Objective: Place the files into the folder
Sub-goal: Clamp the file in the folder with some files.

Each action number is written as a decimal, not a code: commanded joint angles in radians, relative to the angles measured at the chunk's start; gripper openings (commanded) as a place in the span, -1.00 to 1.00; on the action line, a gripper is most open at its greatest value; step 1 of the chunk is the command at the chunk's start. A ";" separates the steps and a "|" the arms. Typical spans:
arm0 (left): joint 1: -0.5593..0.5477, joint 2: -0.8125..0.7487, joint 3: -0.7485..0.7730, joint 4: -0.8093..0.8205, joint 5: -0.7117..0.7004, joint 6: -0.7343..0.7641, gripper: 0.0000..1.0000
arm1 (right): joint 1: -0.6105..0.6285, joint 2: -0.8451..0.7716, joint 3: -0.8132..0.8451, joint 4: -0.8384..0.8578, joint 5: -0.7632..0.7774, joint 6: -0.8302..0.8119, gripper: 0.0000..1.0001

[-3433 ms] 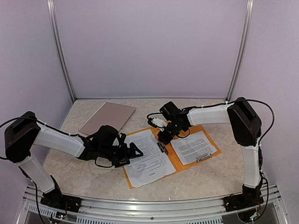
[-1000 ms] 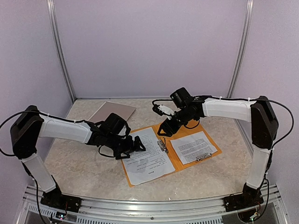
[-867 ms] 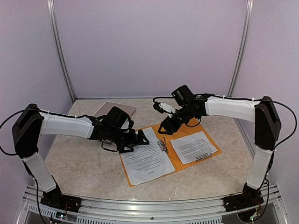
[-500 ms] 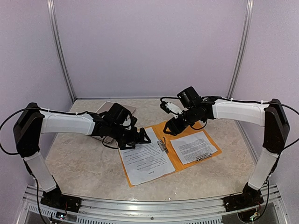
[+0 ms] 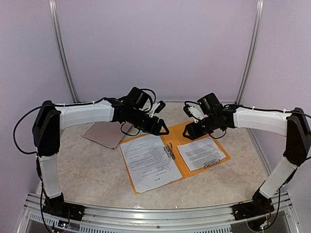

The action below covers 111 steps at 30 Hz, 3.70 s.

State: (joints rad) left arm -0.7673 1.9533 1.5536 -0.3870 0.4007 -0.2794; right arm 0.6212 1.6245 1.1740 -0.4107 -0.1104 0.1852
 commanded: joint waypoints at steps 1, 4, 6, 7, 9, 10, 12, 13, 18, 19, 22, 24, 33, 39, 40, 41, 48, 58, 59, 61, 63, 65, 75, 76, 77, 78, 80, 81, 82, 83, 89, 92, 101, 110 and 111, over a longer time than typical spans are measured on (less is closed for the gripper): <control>0.005 0.116 0.139 -0.134 -0.002 0.163 0.13 | -0.025 -0.019 -0.046 0.028 -0.031 0.030 -0.02; 0.011 0.191 0.216 -0.173 0.031 0.200 -0.01 | -0.035 -0.020 -0.070 0.044 -0.054 0.035 -0.08; 0.011 0.221 0.245 -0.185 0.067 0.219 -0.05 | -0.040 -0.016 -0.083 0.047 -0.067 0.034 -0.10; 0.011 0.234 0.253 -0.190 0.089 0.230 -0.07 | -0.042 -0.014 -0.087 0.047 -0.069 0.034 -0.11; 0.009 0.243 0.253 -0.198 0.119 0.250 -0.11 | -0.048 -0.013 -0.098 0.053 -0.076 0.033 -0.14; 0.007 0.242 0.249 -0.197 0.130 0.258 -0.14 | -0.050 -0.011 -0.102 0.057 -0.079 0.033 -0.15; 0.006 0.237 0.240 -0.197 0.154 0.273 -0.18 | -0.056 -0.009 -0.110 0.067 -0.088 0.035 -0.18; 0.006 0.236 0.241 -0.201 0.164 0.276 -0.19 | -0.058 -0.006 -0.111 0.072 -0.094 0.034 -0.19; 0.006 0.278 0.301 -0.248 0.174 0.276 -0.27 | -0.064 0.015 -0.104 0.075 -0.117 0.028 -0.25; 0.005 0.286 0.310 -0.253 0.174 0.276 -0.28 | -0.063 0.019 -0.101 0.074 -0.118 0.026 -0.26; 0.000 0.306 0.319 -0.253 0.174 0.311 -0.29 | -0.066 0.023 -0.094 0.072 -0.119 0.021 -0.29; -0.004 0.309 0.319 -0.248 0.169 0.335 -0.31 | -0.067 0.027 -0.089 0.070 -0.122 0.015 -0.30; -0.009 0.345 0.370 -0.274 0.152 0.406 -0.39 | -0.074 0.066 -0.062 0.060 -0.138 0.004 -0.34; -0.011 0.369 0.399 -0.296 0.147 0.449 -0.41 | -0.074 0.083 -0.045 0.053 -0.145 0.000 -0.35; -0.012 0.371 0.404 -0.301 0.146 0.455 -0.42 | -0.075 0.085 -0.044 0.052 -0.146 0.001 -0.35; -0.013 0.373 0.410 -0.307 0.145 0.462 -0.44 | -0.075 0.088 -0.041 0.048 -0.147 0.000 -0.36; -0.018 0.378 0.411 -0.303 0.138 0.488 -0.51 | -0.074 0.095 -0.032 0.045 -0.151 0.000 -0.37; -0.014 0.392 0.416 -0.294 0.119 0.508 -0.60 | -0.075 0.095 -0.032 0.041 -0.155 0.002 -0.38; -0.015 0.393 0.417 -0.292 0.119 0.508 -0.61 | -0.075 0.096 -0.033 0.041 -0.157 0.002 -0.39; -0.013 0.397 0.419 -0.289 0.120 0.508 -0.62 | -0.075 0.097 -0.036 0.041 -0.158 0.002 -0.39; -0.015 0.399 0.425 -0.287 0.123 0.506 -0.62 | -0.075 0.097 -0.037 0.042 -0.160 0.002 -0.39; -0.015 0.400 0.429 -0.287 0.126 0.503 -0.62 | -0.075 0.098 -0.041 0.043 -0.163 0.003 -0.39; -0.015 0.397 0.440 -0.283 0.133 0.497 -0.60 | -0.075 0.101 -0.044 0.042 -0.170 0.002 -0.40; -0.015 0.398 0.440 -0.283 0.133 0.497 -0.61 | -0.074 0.101 -0.046 0.042 -0.171 0.003 -0.40; -0.015 0.398 0.441 -0.283 0.133 0.497 -0.63 | -0.075 0.101 -0.046 0.042 -0.172 0.003 -0.40; -0.015 0.399 0.440 -0.284 0.133 0.499 -0.65 | -0.075 0.103 -0.047 0.043 -0.172 0.002 -0.40; -0.015 0.400 0.441 -0.283 0.133 0.497 -0.68 | -0.075 0.104 -0.048 0.044 -0.173 0.002 -0.40; -0.015 0.399 0.440 -0.283 0.134 0.497 -0.70 | -0.075 0.106 -0.048 0.044 -0.175 0.002 -0.40; -0.014 0.399 0.440 -0.283 0.135 0.497 -0.71 | -0.075 0.107 -0.048 0.045 -0.176 0.002 -0.40; -0.014 0.400 0.439 -0.283 0.136 0.497 -0.72 | -0.075 0.107 -0.049 0.045 -0.177 0.002 -0.41; -0.013 0.406 0.437 -0.283 0.139 0.496 -0.83 | -0.075 0.106 -0.052 0.043 -0.180 0.004 -0.40; -0.013 0.409 0.437 -0.283 0.139 0.496 -0.91 | -0.075 0.104 -0.055 0.045 -0.180 0.006 -0.41; -0.012 0.410 0.425 -0.276 0.146 0.490 -1.00 | -0.075 0.100 -0.062 0.045 -0.180 0.008 -0.42; -0.011 0.379 0.356 -0.227 0.136 0.477 -1.00 | -0.075 -0.002 -0.175 0.157 -0.232 0.039 -0.47; -0.010 0.372 0.345 -0.220 0.137 0.474 -1.00 | -0.075 -0.026 -0.211 0.194 -0.249 0.058 -0.46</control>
State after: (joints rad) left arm -0.7795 2.3421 1.9484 -0.6384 0.5274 0.2070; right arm 0.5552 1.6909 1.0565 -0.3115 -0.2993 0.2047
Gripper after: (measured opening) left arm 0.005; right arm 0.267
